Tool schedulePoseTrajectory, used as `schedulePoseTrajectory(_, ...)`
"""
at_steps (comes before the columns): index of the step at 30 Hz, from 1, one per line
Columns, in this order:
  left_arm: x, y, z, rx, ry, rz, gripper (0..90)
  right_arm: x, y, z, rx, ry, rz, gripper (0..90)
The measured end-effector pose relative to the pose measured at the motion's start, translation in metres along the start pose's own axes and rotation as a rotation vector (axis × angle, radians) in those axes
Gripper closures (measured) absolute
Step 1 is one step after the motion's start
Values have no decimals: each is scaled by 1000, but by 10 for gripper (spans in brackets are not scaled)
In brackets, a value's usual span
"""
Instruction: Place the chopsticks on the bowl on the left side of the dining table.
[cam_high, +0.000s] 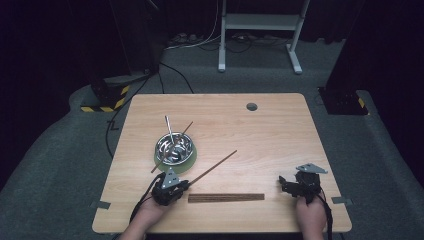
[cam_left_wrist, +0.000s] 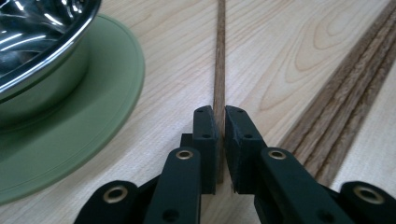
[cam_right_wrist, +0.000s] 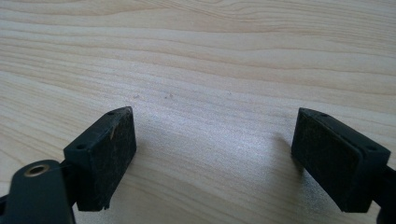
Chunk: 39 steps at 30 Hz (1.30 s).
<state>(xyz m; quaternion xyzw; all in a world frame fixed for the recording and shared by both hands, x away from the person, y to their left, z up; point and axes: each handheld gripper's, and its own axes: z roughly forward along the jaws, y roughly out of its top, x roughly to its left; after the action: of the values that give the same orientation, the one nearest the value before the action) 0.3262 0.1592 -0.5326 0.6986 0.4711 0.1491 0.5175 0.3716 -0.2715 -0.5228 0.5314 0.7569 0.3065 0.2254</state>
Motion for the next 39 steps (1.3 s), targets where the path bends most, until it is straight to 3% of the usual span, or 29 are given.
schedulePoseTrajectory(7, -5, -1, 7, 4, 18, 8, 668, 0, 0, 0, 0, 1, 0, 136)
schedulePoseTrajectory(10, -5, -1, 9, -12, 13, -17, 653, 0, 0, 0, 0, 2, 0, 135)
schedulePoseTrajectory(13, -3, -1, 8, -3, 14, -17, 653, 1, 0, 0, 1, 3, 2, 135)
schedulePoseTrajectory(19, -3, 0, 9, -11, 12, -30, 690, 0, 0, 0, -4, 0, 1, 135)
schedulePoseTrajectory(20, -1, 0, 8, 2, 10, -12, 704, 1, 0, 0, -5, -2, 2, 135)
schedulePoseTrajectory(26, -5, -1, 9, -16, 2, -35, 792, 1, 0, 0, -4, 1, 4, 134)
schedulePoseTrajectory(29, -4, -1, 8, -1, -3, -7, 823, 2, 0, 1, -14, -7, 5, 134)
schedulePoseTrajectory(39, -6, -2, 7, -2, -1, 10, 834, 2, -1, 1, -15, -4, 4, 134)
